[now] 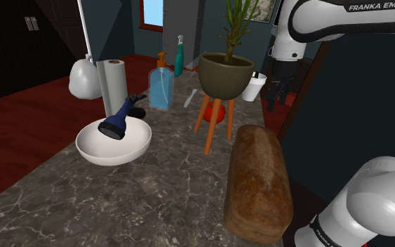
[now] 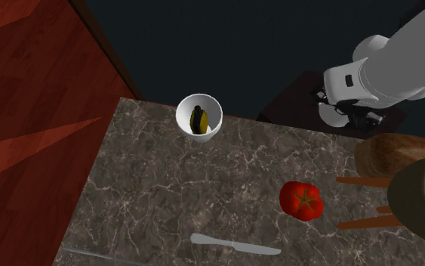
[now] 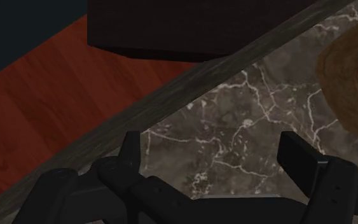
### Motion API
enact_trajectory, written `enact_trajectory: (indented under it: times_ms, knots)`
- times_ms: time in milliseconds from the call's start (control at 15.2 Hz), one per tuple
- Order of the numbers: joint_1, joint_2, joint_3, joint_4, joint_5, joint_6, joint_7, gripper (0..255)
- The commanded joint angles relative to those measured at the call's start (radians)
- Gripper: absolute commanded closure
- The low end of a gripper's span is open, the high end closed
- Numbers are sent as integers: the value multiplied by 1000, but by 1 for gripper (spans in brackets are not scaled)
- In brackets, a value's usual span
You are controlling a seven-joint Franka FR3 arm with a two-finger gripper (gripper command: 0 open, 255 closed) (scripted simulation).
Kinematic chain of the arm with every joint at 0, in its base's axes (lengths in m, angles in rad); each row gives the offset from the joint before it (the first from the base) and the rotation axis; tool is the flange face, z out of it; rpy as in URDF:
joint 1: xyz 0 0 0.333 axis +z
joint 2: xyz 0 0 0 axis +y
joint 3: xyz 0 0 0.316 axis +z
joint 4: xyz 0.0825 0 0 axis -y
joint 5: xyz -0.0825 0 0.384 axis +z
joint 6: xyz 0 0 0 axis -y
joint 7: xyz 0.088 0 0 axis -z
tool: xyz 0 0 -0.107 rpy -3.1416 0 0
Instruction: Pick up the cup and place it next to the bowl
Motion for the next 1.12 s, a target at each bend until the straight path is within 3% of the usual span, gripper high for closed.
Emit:
enact_trajectory:
  times_ms: [0, 594, 1056]
  knots:
    - [-8, 67, -22, 60, -12, 19, -30, 0]
    - [-35, 357, -109, 372, -19, 48, -165, 0]
    - [-69, 608, -160, 696, 25, 11, -273, 0]
